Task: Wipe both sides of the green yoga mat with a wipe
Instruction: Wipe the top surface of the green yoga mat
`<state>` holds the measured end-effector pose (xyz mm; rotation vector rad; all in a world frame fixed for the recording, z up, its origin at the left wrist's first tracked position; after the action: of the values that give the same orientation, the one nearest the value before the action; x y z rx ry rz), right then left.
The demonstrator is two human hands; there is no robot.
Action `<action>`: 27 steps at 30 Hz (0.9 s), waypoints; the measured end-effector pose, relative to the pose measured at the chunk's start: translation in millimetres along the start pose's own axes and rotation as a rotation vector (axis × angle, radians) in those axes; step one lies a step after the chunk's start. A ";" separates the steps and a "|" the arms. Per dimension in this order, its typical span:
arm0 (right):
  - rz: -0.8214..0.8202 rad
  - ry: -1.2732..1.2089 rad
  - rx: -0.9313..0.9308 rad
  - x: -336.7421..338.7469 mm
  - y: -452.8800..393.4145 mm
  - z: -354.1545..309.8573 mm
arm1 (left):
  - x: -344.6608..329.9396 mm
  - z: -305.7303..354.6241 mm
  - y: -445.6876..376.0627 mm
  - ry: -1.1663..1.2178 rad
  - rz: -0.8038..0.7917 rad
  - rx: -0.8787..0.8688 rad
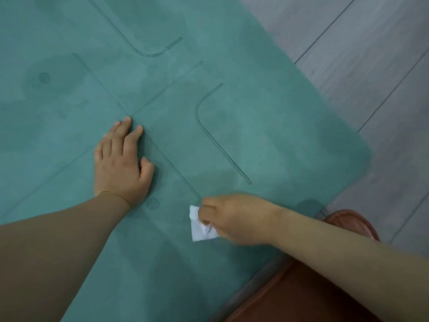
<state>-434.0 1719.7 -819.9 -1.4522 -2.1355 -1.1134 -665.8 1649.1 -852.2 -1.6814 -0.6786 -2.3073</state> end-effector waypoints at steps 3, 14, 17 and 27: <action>0.293 -0.063 -0.328 59.9 15.8 79.6 | -0.1 -0.2 0.0 -0.009 -0.002 0.003; 0.061 -0.038 -0.355 40.1 4.2 17.7 | 0.3 0.3 -1.2 -0.004 0.002 -0.003; -0.111 0.034 -0.187 18.4 14.3 -10.9 | 0.1 -0.3 -0.2 -0.007 0.009 0.001; 0.877 -0.320 -1.100 100.0 65.3 137.9 | -0.1 -1.9 0.0 -0.011 -0.010 -0.003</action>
<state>-397.6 1898.4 -816.6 -2.7383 -0.6171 -1.7626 -667.3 1648.2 -852.8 -1.6965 -0.6879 -2.3093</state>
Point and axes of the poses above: each hand's wrist, its own y-axis away from the middle knuckle, its own x-axis out of the back of the hand, z = x × y, the point moved 2 cm from there along -y, towards the middle knuckle, and after that the axes turned 12 degrees about -z, right-handed, at the moved point
